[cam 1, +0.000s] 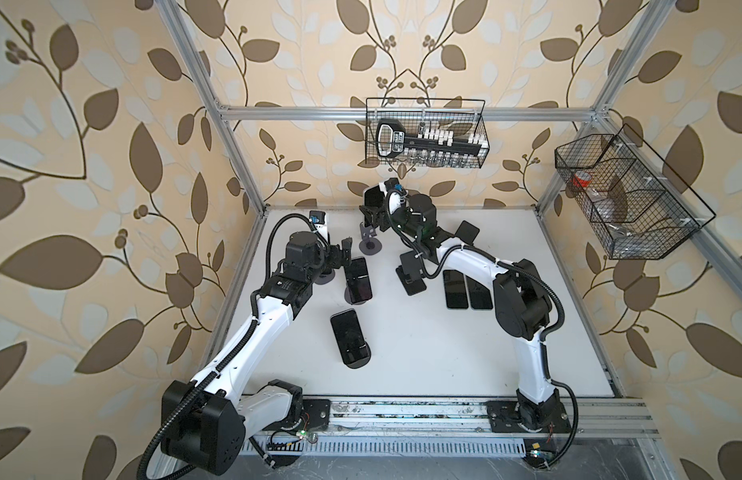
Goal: Remove the phone from the phone stand
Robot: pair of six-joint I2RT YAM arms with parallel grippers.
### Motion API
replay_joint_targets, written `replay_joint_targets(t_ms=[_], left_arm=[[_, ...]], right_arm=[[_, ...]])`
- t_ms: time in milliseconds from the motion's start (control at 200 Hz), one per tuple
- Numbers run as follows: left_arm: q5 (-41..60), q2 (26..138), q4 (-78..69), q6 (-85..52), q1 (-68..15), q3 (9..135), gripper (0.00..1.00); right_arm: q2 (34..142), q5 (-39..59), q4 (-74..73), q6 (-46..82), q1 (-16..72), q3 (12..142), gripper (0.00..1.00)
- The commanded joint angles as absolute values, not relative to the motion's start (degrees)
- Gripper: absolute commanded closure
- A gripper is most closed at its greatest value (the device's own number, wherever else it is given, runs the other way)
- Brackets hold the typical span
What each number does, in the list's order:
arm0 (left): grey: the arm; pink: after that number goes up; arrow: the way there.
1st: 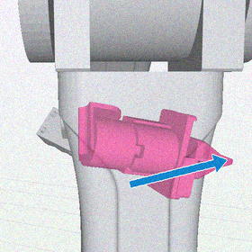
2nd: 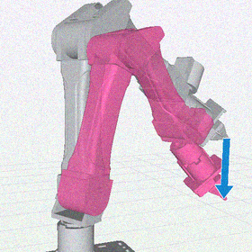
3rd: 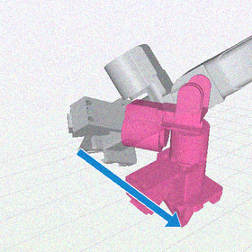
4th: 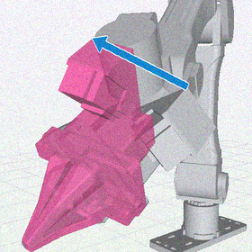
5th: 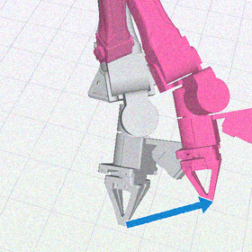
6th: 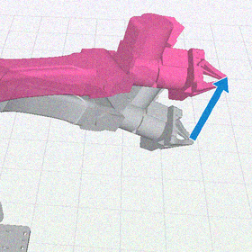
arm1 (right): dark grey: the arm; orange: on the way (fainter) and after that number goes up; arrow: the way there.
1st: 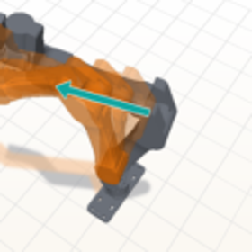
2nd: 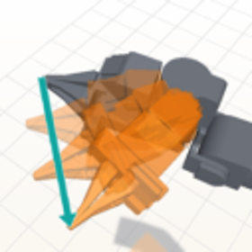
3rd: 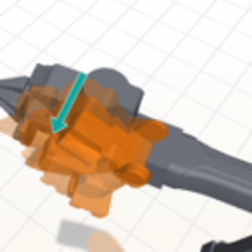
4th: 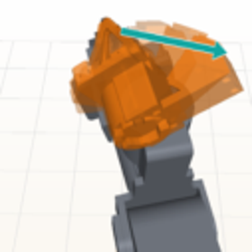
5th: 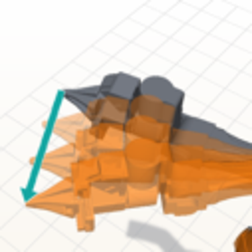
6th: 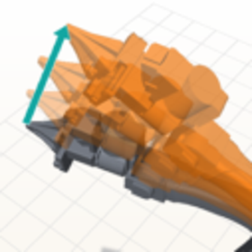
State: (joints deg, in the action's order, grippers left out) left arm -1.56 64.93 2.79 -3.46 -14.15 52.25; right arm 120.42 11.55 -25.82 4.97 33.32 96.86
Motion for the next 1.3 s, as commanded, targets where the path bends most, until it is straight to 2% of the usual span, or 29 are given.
replay_joint_targets(t_ms=[0, 260, 1120, 1295], left_arm=[[-2.5, 63.4, 1.5, -2.6, -13.7, 53.3, 0.01], [-1.7, 62.6, -0.4, -3.2, -13.7, 52.2, 0.01], [4.0, 62.6, -1.8, -4.3, -13.9, 51.9, 0.01], [4.2, 62.4, -1.5, -3.2, -14.2, 51.8, 0.01]], right_arm=[[114.6, 11.2, -28.0, 6.2, 34.3, 94.5, 0.30], [105.9, 10.5, -27.8, 4.6, 35.3, 85.5, 0.30], [90.5, 7.0, -9.1, 2.1, 35.0, 77.8, 0.31], [86.9, 7.3, -2.5, 2.1, 34.4, 77.6, 0.35]])
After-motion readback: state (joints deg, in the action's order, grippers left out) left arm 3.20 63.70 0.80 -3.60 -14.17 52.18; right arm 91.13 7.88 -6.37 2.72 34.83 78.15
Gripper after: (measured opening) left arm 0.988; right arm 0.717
